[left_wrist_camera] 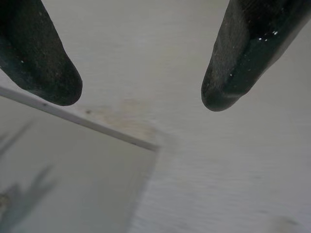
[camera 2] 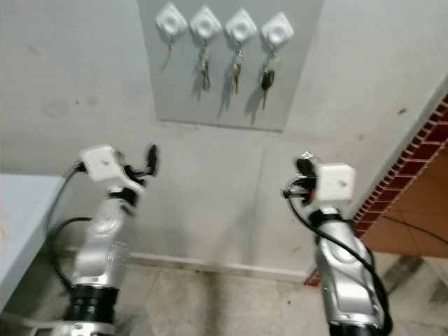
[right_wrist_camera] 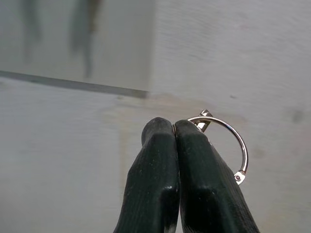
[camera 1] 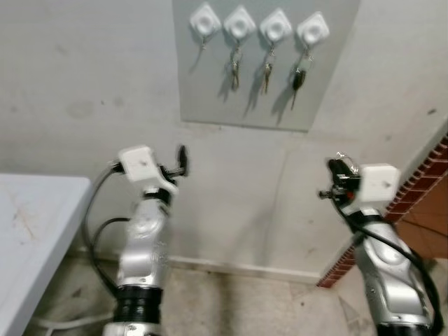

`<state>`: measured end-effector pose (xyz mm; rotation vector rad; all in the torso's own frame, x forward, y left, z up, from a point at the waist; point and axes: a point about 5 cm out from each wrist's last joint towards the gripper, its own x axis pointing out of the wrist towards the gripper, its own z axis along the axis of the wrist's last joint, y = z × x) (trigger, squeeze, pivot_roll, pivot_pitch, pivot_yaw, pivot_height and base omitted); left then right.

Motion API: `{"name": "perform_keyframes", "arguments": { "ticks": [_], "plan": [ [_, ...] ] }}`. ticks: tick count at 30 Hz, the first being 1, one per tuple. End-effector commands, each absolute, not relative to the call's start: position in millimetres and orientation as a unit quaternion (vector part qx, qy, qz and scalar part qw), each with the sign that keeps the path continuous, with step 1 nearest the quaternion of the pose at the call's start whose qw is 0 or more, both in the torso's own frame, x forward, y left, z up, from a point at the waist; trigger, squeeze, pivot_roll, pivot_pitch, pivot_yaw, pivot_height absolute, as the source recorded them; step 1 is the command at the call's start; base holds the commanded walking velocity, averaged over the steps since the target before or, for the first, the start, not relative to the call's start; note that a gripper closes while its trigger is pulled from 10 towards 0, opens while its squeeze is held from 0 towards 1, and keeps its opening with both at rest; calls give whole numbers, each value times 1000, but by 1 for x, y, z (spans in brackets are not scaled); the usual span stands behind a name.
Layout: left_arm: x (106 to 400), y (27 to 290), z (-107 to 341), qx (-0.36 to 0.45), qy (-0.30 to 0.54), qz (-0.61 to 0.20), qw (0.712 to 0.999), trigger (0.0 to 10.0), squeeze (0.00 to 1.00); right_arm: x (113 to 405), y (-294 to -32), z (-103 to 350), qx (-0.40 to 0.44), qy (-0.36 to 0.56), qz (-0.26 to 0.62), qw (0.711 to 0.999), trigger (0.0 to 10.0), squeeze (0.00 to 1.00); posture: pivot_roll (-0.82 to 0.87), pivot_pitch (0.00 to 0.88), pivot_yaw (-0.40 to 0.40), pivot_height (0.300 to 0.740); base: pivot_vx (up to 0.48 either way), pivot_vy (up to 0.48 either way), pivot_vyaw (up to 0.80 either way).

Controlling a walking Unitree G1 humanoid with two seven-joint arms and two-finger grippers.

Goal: Hang keys on a hook

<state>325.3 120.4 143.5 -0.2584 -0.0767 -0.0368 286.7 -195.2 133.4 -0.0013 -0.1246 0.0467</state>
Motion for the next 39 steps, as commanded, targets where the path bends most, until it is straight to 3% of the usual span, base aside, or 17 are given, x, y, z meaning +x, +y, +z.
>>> {"name": "perform_keyframes", "arguments": {
  "ticks": [1,27,39],
  "plan": [
    [324,128,143,-120,-41,-3,992,10000,0,288,-190,138,2,-71,35,997,10000,0,-39,0,-56,740,0,0,0],
    [325,128,147,-134,-37,-19,990,10000,0,296,-184,146,-5,-83,73,994,10000,0,-33,0,-64,740,0,0,0],
    [326,128,147,-138,-34,-23,990,10000,0,296,-184,145,0,-82,71,994,10000,0,-36,0,-61,740,0,277,0]
  ]
}}
